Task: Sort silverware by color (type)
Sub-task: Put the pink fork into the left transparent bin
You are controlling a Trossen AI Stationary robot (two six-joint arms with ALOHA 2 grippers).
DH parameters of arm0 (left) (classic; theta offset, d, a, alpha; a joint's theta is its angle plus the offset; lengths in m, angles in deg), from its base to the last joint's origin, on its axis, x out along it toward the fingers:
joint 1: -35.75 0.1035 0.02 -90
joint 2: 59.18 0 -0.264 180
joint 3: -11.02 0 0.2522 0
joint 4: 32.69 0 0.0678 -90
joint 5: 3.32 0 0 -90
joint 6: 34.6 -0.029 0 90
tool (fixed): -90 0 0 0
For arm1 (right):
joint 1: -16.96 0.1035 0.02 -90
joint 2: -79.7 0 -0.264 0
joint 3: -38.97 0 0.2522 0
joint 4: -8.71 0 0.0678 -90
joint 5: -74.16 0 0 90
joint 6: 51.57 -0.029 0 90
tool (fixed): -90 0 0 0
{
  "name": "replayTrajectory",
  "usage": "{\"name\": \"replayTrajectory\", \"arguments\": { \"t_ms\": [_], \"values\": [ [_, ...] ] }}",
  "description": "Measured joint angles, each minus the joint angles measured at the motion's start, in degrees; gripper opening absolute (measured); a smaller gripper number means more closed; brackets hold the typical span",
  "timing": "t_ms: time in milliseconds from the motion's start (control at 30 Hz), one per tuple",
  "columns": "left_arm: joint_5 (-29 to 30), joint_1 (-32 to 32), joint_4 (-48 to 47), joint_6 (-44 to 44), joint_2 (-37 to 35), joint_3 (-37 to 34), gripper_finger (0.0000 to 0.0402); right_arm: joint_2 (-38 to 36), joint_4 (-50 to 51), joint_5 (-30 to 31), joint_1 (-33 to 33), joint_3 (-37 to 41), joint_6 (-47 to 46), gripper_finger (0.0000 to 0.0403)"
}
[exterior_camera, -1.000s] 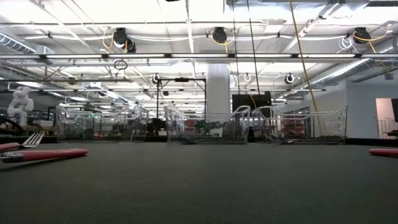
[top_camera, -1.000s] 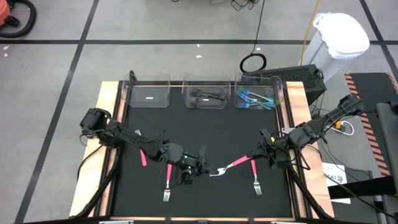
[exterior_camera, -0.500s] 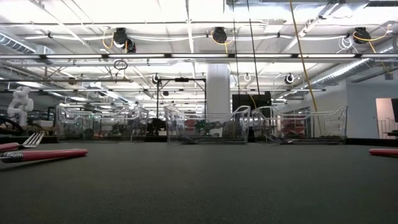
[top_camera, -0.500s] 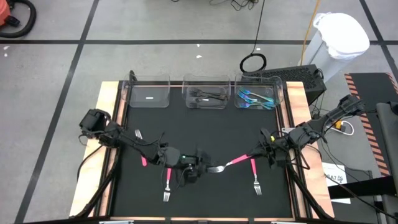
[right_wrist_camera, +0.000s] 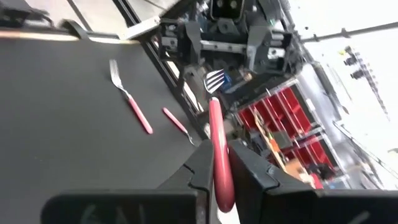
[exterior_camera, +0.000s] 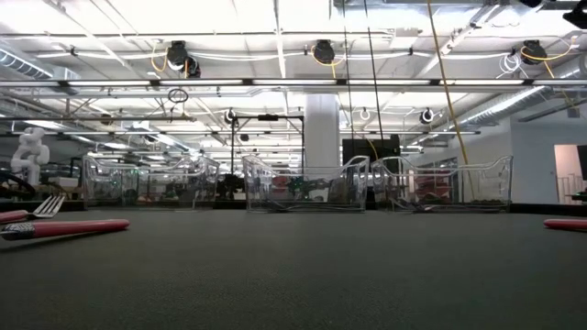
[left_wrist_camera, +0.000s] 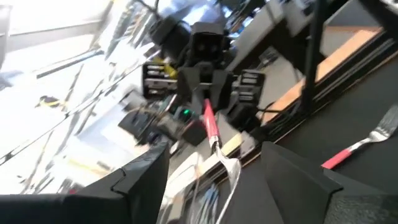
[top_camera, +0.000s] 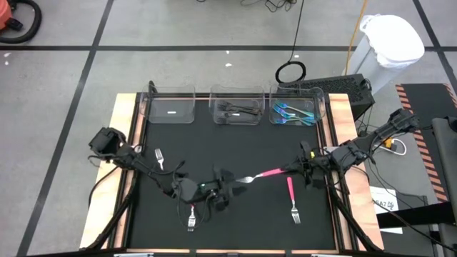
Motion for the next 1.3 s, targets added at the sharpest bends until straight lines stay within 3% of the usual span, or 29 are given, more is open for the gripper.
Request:
{"name": "replayTrajectory", "arguments": {
  "t_ms": [333, 567, 733, 900, 1167, 1300],
  "values": [
    [13.0, -1.8, 2.1, 4.1, 0.0, 2.3, 0.0258, 0.0, -0.4, 11.8, 0.0, 0.0, -0.5, 0.0029],
    [15.3, -1.7, 1.3, 6.4, 0.0, 3.3, 0.0258, 0.0, -1.0, 17.6, 0.0, 0.0, -0.9, 0.0029],
    [19.4, -1.7, 1.9, 6.7, 0.0, 3.3, 0.0258, 0.0, -1.0, 17.8, 0.0, 0.0, -0.9, 0.0028],
    [20.2, -1.5, 0.5, 12.4, -0.6, 4.3, 0.0258, 0.0, -0.9, 17.8, 0.0, 0.0, -0.8, 0.003],
    [13.7, 1.8, -23.4, 27.2, 0.4, 12.3, 0.0258, 2.9, -3.5, 17.7, 0.0, 0.0, -0.9, 0.003],
    [13.5, 4.5, -27.3, 27.9, 4.0, 15.5, 0.0258, 6.4, -6.3, 17.8, 0.0, 0.0, 0.5, 0.0029]
  ]
}}
